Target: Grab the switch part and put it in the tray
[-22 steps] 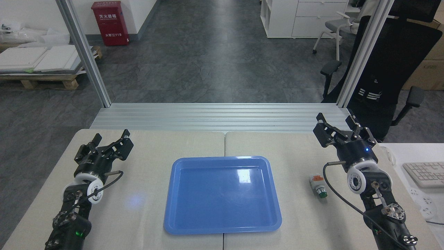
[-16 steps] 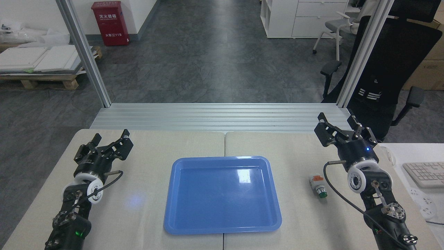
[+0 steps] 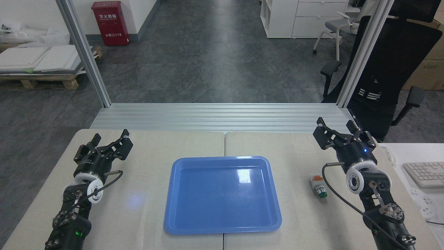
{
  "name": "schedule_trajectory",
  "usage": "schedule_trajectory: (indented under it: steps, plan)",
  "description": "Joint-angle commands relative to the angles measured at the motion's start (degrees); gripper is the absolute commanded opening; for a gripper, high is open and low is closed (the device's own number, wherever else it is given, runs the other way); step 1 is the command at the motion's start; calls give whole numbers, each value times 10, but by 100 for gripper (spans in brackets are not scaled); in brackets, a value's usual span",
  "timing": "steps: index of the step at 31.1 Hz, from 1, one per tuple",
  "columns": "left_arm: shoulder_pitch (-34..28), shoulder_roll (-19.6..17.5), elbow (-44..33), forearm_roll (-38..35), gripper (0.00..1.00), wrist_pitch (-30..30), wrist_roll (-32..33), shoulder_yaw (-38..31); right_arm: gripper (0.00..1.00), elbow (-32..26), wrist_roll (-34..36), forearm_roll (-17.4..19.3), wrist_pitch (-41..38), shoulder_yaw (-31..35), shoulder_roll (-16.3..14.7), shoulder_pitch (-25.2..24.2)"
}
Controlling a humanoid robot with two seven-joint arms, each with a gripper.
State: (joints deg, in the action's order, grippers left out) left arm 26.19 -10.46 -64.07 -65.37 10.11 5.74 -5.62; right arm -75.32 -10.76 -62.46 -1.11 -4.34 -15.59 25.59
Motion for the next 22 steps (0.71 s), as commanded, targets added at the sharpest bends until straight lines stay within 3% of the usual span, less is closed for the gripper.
schedule_trajectory:
  steps: [1,22]
  plan:
    - [0,0,0,2,100,0,0,0,98,4,0,0,0,1,-1,2]
    - [0,0,0,2,100,1,0,0,98,23,1,0,-2,-12,-1,21]
